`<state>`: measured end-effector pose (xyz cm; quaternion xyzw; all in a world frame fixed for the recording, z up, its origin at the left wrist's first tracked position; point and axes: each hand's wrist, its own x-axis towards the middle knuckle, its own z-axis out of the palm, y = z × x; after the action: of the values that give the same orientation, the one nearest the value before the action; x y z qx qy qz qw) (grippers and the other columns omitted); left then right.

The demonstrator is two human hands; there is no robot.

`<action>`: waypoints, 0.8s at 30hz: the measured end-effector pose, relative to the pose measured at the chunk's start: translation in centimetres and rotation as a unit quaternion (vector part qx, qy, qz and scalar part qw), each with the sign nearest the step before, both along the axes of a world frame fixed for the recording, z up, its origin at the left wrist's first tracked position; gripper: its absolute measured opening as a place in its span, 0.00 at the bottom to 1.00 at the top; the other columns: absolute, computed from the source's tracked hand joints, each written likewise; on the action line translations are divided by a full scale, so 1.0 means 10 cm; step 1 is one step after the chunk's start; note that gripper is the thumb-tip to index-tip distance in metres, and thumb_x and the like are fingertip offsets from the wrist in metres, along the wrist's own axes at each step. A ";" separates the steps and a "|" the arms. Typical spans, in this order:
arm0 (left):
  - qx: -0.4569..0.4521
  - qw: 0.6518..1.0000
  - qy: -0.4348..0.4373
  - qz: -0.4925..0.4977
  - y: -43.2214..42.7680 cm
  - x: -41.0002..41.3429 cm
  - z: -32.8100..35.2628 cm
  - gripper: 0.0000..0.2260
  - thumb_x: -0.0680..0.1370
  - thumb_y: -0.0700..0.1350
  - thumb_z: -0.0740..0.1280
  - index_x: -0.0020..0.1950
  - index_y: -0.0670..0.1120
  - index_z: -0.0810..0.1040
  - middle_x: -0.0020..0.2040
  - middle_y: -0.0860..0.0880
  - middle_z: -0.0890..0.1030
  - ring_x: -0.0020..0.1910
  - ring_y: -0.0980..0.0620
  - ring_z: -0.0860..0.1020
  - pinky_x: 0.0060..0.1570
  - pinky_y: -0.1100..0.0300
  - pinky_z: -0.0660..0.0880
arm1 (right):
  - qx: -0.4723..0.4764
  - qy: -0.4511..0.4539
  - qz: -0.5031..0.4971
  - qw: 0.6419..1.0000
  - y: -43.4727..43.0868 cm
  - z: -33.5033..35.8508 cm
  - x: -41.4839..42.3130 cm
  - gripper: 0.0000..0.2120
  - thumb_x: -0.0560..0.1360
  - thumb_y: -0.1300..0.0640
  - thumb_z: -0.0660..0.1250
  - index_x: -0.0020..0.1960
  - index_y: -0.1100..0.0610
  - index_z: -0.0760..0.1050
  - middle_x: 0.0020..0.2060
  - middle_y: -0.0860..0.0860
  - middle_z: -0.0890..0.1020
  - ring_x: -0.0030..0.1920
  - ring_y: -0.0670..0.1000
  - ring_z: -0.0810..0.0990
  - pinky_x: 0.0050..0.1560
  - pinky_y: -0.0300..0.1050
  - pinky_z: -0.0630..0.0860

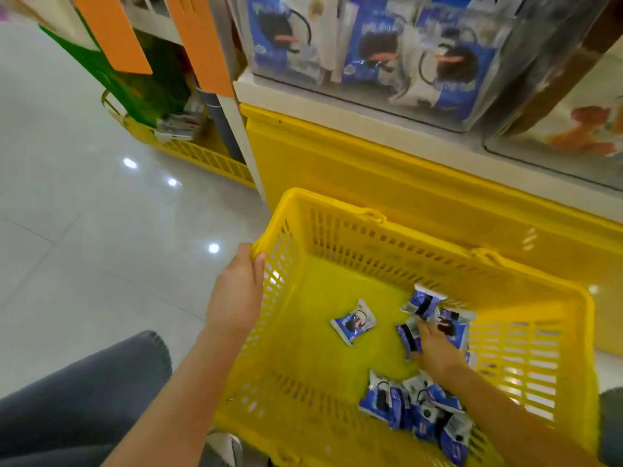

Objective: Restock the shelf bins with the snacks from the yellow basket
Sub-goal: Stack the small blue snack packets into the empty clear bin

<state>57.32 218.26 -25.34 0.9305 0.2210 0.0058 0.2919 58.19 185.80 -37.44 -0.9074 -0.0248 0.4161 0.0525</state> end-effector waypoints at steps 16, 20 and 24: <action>0.046 0.999 0.022 -0.013 -0.01 0.02 0.02 0.13 0.82 0.50 0.52 0.55 0.40 0.68 0.49 0.37 0.78 0.47 0.34 0.76 0.39 0.50 0.64 | 0.121 -0.021 -0.225 0.967 0.35 -0.13 -0.09 0.30 0.70 0.52 0.74 0.63 0.64 0.64 0.46 0.55 0.76 0.43 0.55 0.77 0.37 0.43 0.72; 0.022 0.998 0.060 -0.015 -0.01 0.05 0.04 0.13 0.82 0.47 0.53 0.59 0.39 0.67 0.56 0.37 0.74 0.53 0.35 0.74 0.45 0.49 0.66 | 0.245 -0.021 -0.343 0.907 0.54 0.14 -0.03 0.31 0.73 0.51 0.70 0.69 0.62 0.63 0.57 0.59 0.77 0.54 0.58 0.77 0.53 0.50 0.76; 0.006 1.000 0.004 -0.001 -0.12 -0.07 0.11 0.15 0.78 0.38 0.59 0.65 0.38 0.66 0.60 0.38 0.69 0.59 0.38 0.69 0.56 0.47 0.66 | 0.362 0.001 -0.343 0.867 0.72 0.63 0.03 0.23 0.78 0.55 0.63 0.69 0.63 0.65 0.45 0.52 0.78 0.40 0.50 0.80 0.38 0.35 0.79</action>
<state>56.58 217.07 -24.25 0.9327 0.2207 0.0032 0.2853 58.48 193.04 -31.15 -0.7759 0.1389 0.3344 0.5165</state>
